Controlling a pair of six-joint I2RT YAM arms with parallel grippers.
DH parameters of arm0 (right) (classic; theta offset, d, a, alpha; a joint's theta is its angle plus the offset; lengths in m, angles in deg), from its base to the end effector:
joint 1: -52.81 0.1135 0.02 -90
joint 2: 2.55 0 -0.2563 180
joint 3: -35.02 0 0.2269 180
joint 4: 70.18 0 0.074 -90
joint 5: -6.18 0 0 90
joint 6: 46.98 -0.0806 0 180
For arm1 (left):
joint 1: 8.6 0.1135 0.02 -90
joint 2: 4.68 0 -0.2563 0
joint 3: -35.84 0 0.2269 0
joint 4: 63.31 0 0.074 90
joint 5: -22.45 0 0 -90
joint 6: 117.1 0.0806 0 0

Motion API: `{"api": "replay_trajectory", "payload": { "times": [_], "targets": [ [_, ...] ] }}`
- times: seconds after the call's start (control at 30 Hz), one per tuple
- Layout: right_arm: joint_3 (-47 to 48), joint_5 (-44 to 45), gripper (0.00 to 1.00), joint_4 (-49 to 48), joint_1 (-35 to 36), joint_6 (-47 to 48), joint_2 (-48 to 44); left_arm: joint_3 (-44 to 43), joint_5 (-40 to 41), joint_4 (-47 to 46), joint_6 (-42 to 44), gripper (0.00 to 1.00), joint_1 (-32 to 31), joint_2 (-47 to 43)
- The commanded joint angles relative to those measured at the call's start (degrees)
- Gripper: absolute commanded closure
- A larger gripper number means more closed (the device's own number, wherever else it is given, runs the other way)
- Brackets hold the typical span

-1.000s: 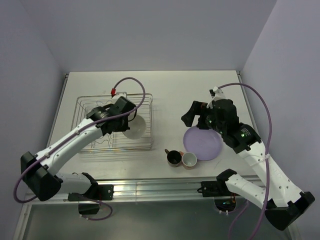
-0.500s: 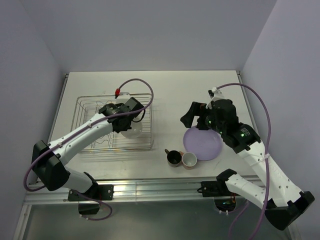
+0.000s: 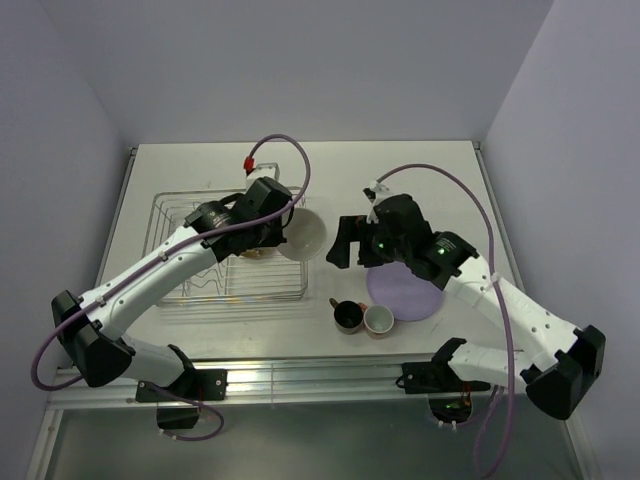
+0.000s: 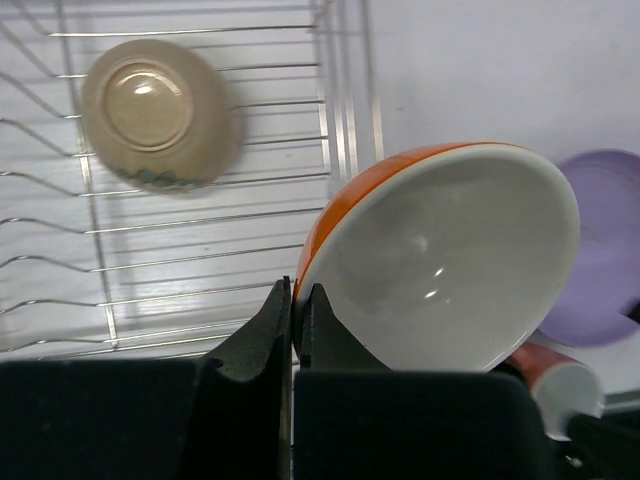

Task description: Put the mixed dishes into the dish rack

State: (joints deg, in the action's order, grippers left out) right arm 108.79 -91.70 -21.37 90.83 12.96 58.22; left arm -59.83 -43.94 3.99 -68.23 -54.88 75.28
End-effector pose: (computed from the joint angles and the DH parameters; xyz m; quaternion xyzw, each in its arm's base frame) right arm 0.1828 0.1570 0.2982 -0.0929 0.8838 0.3050 0.3423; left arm 0.2207 -0.1841 0.3115 -0.0257 0.9265 -0.0828 0.3663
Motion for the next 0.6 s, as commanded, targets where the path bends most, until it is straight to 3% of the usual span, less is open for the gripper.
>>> {"api": "replay_trajectory", "payload": {
  "times": [0.0, 0.37, 0.4, 0.47, 0.5, 0.53, 0.57],
  "targets": [
    [4.5, 3.9, 0.02, -2.7, 2.7, -1.0, 2.8, -4.0, -3.1, -4.5, -0.3, 1.00, -2.4, -1.4],
    [7.8, 7.2, 0.20, -4.8, 4.3, -3.3, 8.3, -6.3, -2.3, -4.3, -1.7, 1.00, -7.7, 0.5],
    [8.0, 7.6, 0.25, -4.8, 4.3, -3.6, 8.5, -6.4, -2.1, -4.3, -1.8, 1.00, -7.9, 0.6],
    [8.7, 7.8, 0.41, -4.8, 4.3, -3.6, 9.5, -6.5, -1.2, -4.2, -2.1, 1.00, -9.0, 0.7],
    [9.0, 7.8, 0.76, -4.6, 4.3, -4.0, 10.0, -6.7, -0.1, -3.6, -2.1, 1.00, -9.2, 1.2],
    [9.3, 9.6, 0.97, -4.3, 4.3, -4.1, 11.1, -7.1, 1.0, -3.1, -2.2, 1.00, -9.5, 1.6],
    [9.8, 10.0, 1.00, -4.0, 4.3, -4.2, 11.7, -8.5, 2.0, -2.2, -2.2, 1.00, -10.5, 2.1]
  ]
}}
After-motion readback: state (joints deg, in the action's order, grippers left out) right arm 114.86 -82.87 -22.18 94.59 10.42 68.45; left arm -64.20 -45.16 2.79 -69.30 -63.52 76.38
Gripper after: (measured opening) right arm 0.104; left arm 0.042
